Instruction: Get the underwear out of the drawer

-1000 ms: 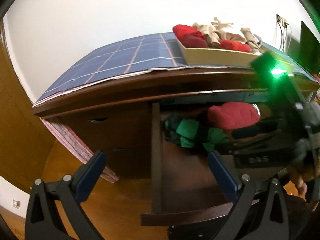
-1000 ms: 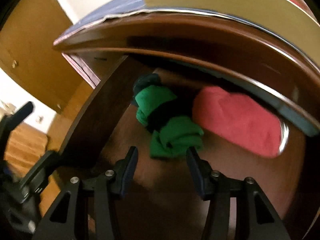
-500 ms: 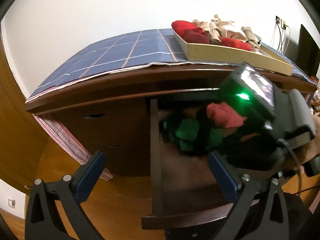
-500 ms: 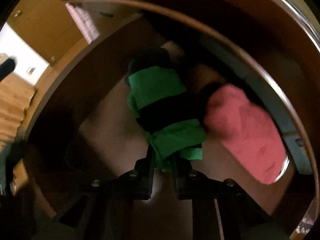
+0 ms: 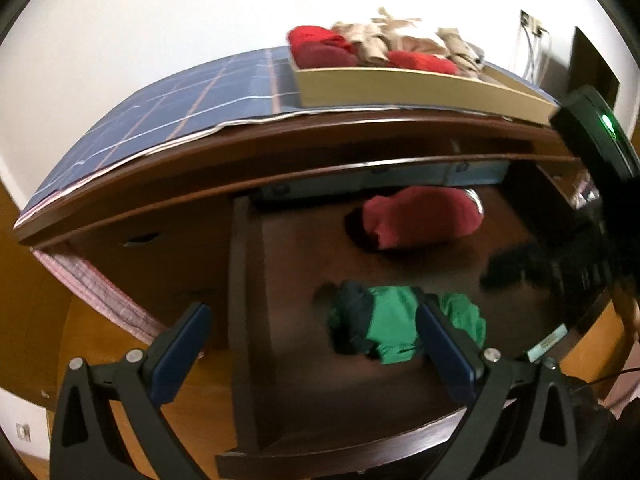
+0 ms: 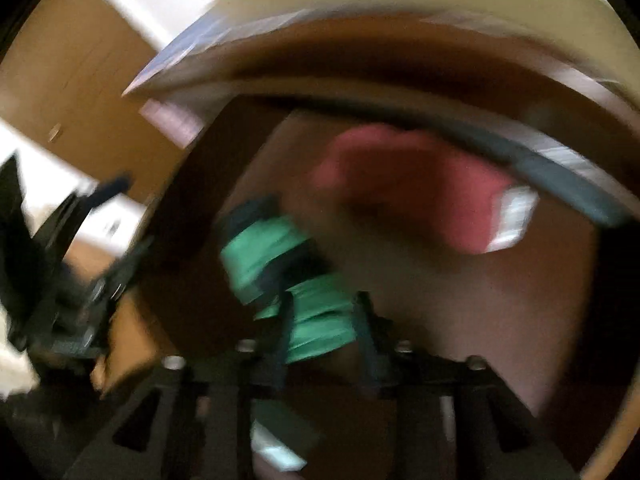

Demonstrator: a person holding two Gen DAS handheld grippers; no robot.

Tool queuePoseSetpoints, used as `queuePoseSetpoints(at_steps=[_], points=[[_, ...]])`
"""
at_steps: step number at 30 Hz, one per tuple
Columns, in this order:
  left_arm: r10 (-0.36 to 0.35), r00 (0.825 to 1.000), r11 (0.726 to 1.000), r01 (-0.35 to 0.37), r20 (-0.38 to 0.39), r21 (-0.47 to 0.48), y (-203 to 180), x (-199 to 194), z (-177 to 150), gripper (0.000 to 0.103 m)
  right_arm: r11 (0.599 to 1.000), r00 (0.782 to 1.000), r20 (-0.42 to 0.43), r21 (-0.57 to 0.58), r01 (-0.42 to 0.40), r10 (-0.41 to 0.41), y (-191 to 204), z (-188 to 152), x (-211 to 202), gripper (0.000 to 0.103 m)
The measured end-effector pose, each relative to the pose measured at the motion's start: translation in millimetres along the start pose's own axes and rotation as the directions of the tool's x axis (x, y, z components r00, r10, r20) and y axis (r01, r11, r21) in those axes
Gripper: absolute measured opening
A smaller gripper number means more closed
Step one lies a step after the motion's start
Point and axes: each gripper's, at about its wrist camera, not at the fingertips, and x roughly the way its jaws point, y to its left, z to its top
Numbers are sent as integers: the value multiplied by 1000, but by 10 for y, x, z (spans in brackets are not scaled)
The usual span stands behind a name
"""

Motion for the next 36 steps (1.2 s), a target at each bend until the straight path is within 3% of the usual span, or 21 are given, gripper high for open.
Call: queuePoseSetpoints(at_steps=[2,4,9,12,16,26,30,32,36], points=[[4,1000,1000,-4,-3,18,-40,10,22,103,997,997,36,25,68,-69,-167,10,-30,40],[8,1000,999,-8,-6,34,-83,27,48,103,995,995,40,49,84,-86,-314,34,-20,40],[12,999,998,-10,-33,57,-157,102,97,103,989,989,17,-34,145,-145,-501,242,70,40],[13,999,998,-10,-51,68,-185,154,125,103,976,982,-5,-112,185,-187,-437,312,211,40],[31,996,996,-24,-84,84,-221,250,154,103,974,984,-13,-145,173,-177,-398,409,279,40],[39,994,995,-29,-104,91,-238,317,163,103,923,952,-79,-279,263,-295,-223,417,515,40],[34,994,996,-25,-107,86,-217,315,158,103,919,943,-129,-298,259,-307,-160,333,618,18],[35,994,996,-26,-106,87,-222,300,149,103,926,938,-172,-288,243,-299,-196,268,678,16],[39,993,996,-29,-108,87,-217,290,135,103,937,937,-177,-240,255,-301,-334,257,607,15]])
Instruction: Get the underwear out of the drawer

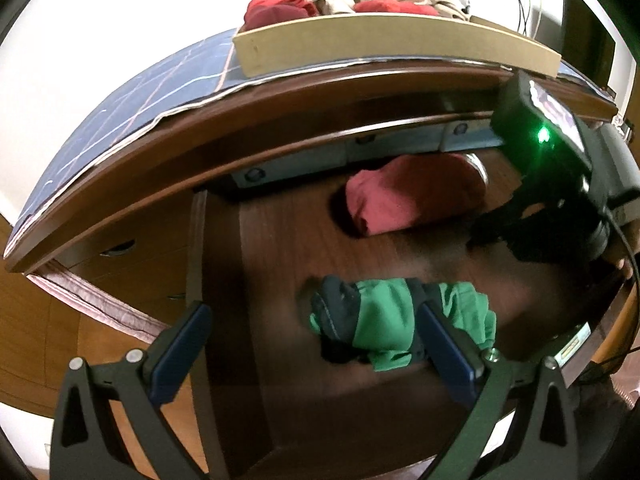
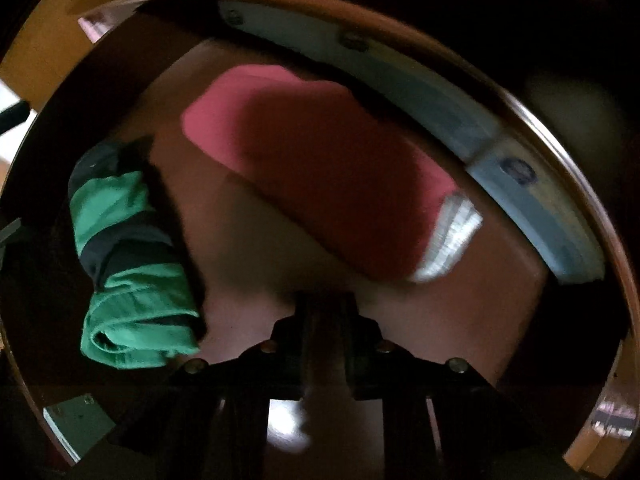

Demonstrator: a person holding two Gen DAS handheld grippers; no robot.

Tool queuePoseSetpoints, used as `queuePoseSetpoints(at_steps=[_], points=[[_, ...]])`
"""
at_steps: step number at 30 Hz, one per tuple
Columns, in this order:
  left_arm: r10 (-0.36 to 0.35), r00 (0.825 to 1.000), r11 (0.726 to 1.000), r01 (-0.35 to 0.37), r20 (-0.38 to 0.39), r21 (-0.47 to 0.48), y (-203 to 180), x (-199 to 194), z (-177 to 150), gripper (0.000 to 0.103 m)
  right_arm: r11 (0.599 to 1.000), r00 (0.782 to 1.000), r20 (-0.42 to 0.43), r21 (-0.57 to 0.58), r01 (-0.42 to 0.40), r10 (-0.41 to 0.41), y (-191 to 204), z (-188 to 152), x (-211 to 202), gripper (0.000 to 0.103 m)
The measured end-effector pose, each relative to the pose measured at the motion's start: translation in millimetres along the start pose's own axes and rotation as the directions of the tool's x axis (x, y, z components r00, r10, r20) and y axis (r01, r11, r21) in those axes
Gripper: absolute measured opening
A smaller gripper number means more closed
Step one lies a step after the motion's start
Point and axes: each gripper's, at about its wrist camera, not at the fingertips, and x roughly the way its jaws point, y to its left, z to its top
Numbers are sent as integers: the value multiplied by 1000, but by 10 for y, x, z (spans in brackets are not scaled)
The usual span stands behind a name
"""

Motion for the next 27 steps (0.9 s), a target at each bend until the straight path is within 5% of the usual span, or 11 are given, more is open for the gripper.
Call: queuePoseSetpoints(at_steps=[9,15,20,27], points=[[0,1000,1000,0,-8,-26,47,19,-7,103,989,977,208,-147,-9,39,139,8,-351,16],[-21,1000,1000,21,4,2,50,-39,14,103,964,963,256,-224,141,-82,317,129,-128,16],[-44,997,999,43,-59,-16,92,86,71,103,949,969,197,-246,199,-152,276,135,258,15],[-63,995,998,65,-75,20,10,137,73,103,970,990,106,-215,111,-89,109,96,790,15]])
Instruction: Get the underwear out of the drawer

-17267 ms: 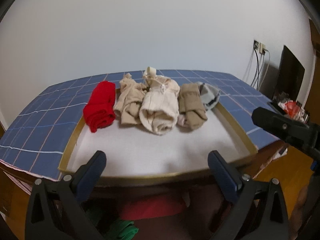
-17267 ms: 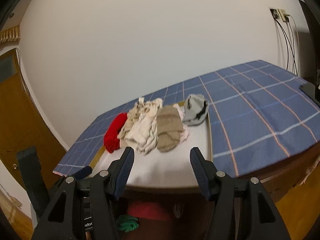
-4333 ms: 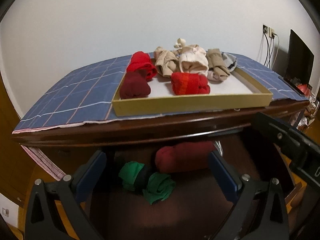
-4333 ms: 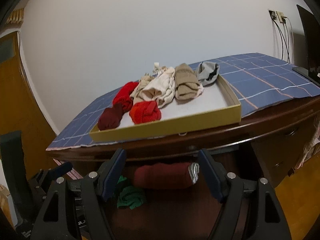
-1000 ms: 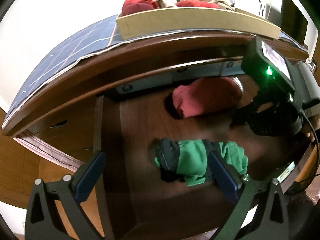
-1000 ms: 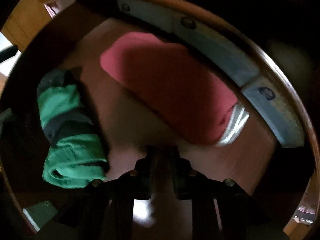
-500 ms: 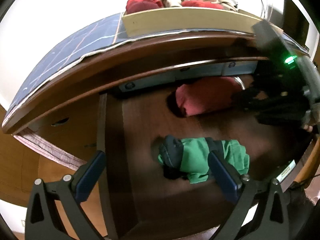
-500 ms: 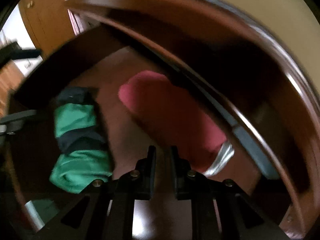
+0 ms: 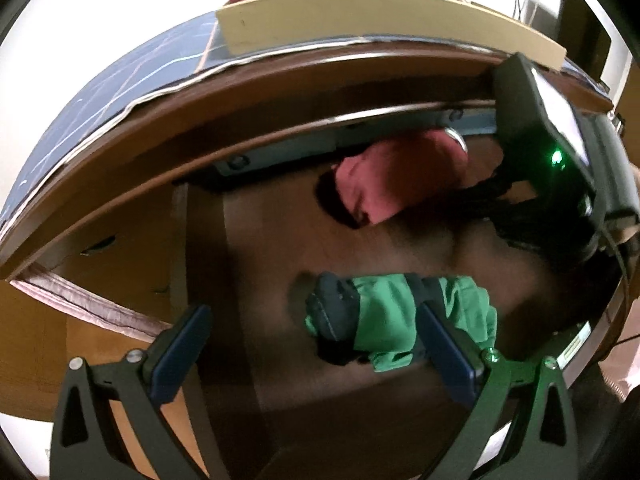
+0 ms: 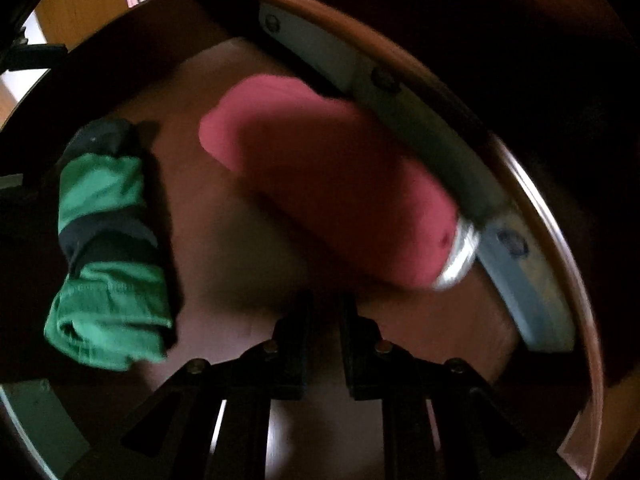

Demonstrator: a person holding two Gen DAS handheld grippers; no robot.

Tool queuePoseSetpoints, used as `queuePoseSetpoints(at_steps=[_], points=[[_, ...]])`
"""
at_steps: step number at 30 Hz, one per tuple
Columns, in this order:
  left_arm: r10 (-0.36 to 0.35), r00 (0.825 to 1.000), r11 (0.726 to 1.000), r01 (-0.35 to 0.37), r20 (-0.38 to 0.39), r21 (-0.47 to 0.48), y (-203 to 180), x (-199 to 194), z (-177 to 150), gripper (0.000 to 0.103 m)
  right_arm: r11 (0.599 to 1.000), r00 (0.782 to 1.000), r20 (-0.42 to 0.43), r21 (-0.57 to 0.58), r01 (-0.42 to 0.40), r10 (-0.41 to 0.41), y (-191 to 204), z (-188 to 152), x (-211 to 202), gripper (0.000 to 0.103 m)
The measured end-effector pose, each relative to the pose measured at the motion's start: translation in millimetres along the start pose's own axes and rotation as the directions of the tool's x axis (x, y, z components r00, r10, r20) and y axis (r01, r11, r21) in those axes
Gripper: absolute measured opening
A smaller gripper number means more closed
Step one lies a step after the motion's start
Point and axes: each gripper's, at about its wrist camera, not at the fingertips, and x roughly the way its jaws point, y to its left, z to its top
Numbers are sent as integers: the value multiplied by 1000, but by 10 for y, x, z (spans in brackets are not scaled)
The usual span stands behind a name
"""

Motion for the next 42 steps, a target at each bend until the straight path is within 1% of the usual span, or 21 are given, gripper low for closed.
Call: queuePoseSetpoints(at_steps=[3,5,7,8,9,10,11,12,15,18,19,20,21,25,27,28,31,34,36,39,42], points=[[-3,1000,1000,3,-1,-8,7,6,-6,103,997,993,116,-77,17,-8,128,-63,54,15],[-8,1000,1000,8,3,-22,11,4,9,103,990,974,224,-132,54,-23,268,-28,109,15],[-10,1000,1000,11,13,-25,20,-42,-13,103,984,958,286,-162,79,-30,355,33,211,18],[-9,1000,1000,10,19,-23,24,-63,-30,103,980,953,301,-175,99,-42,398,84,316,21],[-8,1000,1000,8,25,-22,31,-94,-52,103,976,951,305,-187,113,-52,439,143,430,30],[-7,1000,1000,7,27,-24,47,-113,-68,103,971,950,306,-202,129,-63,488,235,572,46],[-6,1000,1000,7,29,-26,56,-128,-81,103,966,949,307,-213,149,-79,522,314,720,53],[-6,1000,1000,7,31,-30,71,-143,-96,103,962,946,310,-216,166,-94,535,367,857,57],[-4,1000,999,5,25,-40,117,-130,-122,103,960,947,306,-222,171,-98,555,423,1225,57],[-1,1000,998,2,14,-59,165,-93,-132,103,955,944,301,-215,205,-135,573,509,1633,55],[-4,1000,998,5,12,-65,176,-85,-135,103,959,947,292,-204,199,-135,548,517,1710,43],[-5,1000,998,5,14,-65,179,-81,-131,103,956,946,283,-195,219,-159,539,488,1783,35],[-6,1000,998,7,15,-64,180,-83,-131,103,950,943,276,-195,244,-186,519,493,1873,30],[-20,1000,998,21,23,-59,191,-96,-135,103,957,963,205,-194,218,-178,379,508,2226,22],[-18,1000,999,19,21,-47,172,-88,-135,103,952,973,140,-221,213,-185,356,534,2443,17],[-15,1000,999,16,20,-36,153,-81,-131,103,952,977,114,-227,204,-182,457,661,2582,17],[-13,1000,1000,13,20,1,93,-60,-86,103,969,991,2,-206,133,-135,318,591,2780,17],[-13,1000,999,12,14,44,14,-28,-15,103,989,993,-94,-131,63,-76,147,500,3014,16],[-8,1000,997,8,5,79,-52,8,34,103,996,992,-115,-85,33,-43,76,440,3145,16],[-3,1000,988,3,-3,155,-177,56,101,103,999,994,-106,-37,-21,17,23,342,3316,16],[-24,1000,958,23,0,287,-315,70,177,103,998,997,-67,50,-42,45,-80,295,3498,16]])
